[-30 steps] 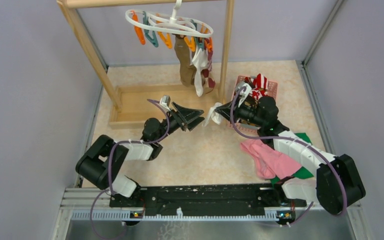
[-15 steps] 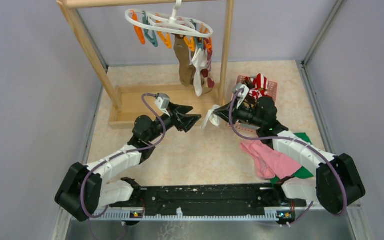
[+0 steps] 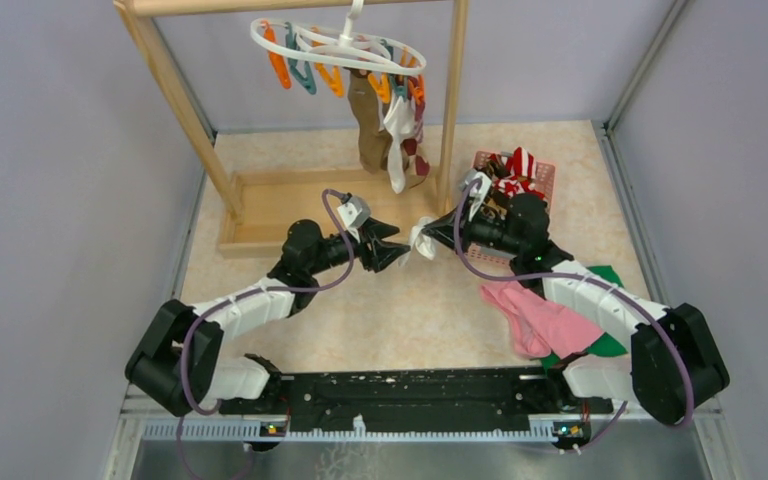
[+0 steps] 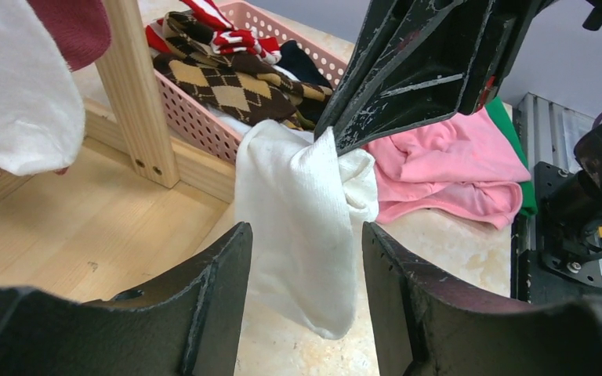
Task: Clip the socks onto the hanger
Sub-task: Pick up the sock from the bin.
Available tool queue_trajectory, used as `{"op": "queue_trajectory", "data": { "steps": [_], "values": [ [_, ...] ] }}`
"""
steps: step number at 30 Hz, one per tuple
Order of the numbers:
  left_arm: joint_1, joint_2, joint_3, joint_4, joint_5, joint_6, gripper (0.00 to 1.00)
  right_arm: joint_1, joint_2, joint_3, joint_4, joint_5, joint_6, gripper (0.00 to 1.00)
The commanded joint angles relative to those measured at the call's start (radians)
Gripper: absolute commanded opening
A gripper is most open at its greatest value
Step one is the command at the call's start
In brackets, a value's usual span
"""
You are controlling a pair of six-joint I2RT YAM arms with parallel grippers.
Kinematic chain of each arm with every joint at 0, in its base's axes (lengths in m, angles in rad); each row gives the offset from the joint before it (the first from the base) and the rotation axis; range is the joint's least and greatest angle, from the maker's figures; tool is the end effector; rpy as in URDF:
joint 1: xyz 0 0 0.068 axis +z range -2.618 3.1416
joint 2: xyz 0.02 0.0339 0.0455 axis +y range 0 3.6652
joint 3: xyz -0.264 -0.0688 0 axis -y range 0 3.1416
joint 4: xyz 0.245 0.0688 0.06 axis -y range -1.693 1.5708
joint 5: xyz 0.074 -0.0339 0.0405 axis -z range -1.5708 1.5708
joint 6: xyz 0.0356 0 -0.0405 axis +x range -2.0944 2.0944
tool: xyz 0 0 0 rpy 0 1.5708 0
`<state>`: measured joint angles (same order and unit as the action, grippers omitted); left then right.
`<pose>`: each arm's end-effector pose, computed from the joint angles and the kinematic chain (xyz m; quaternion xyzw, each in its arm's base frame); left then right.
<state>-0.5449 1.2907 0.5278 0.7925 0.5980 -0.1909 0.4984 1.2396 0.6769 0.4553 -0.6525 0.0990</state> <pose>0.2196 -0.1565 0.2443 0.3253 0.6180 -0.4381 0.5660 0.2313 0.1505 0.2722 -0.3497 0.6483 0.4141 0.5347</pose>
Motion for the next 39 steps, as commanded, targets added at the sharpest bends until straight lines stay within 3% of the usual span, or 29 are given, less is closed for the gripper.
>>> {"op": "queue_trajectory", "data": {
  "steps": [1,6,9,12,16,19,25,29,35,39],
  "values": [
    [-0.007,0.019,0.04,0.063,0.079,0.036,0.6,0.026,0.017,0.059,0.021,-0.022,-0.018,0.0],
    [-0.012,0.042,0.047,0.049,0.055,0.045,0.6,0.04,0.032,0.071,0.017,-0.033,-0.019,0.0],
    [-0.013,0.063,0.066,0.01,0.032,0.057,0.51,0.051,0.039,0.077,0.01,-0.039,-0.027,0.0],
    [-0.012,0.076,0.076,0.006,0.034,0.047,0.35,0.057,0.043,0.082,0.001,-0.039,-0.033,0.0],
    [-0.013,0.071,0.071,0.007,0.018,0.018,0.0,0.063,0.049,0.088,-0.008,-0.039,-0.036,0.0],
    [-0.009,0.034,0.049,0.011,-0.022,-0.055,0.0,0.065,0.054,0.098,-0.026,-0.036,-0.043,0.02],
    [0.094,-0.051,-0.017,0.028,0.043,-0.386,0.0,0.066,0.013,0.111,-0.099,0.036,-0.093,0.41],
    [0.209,-0.039,-0.091,0.138,0.144,-0.687,0.0,0.069,-0.046,0.066,-0.049,0.005,-0.186,0.59],
    [0.253,0.07,-0.169,0.44,0.197,-1.058,0.0,0.152,-0.075,-0.119,0.242,-0.046,-0.431,0.74],
    [0.252,0.161,-0.186,0.626,0.208,-1.23,0.0,0.24,0.013,-0.084,0.19,0.058,-0.512,0.76]
  ]
}}
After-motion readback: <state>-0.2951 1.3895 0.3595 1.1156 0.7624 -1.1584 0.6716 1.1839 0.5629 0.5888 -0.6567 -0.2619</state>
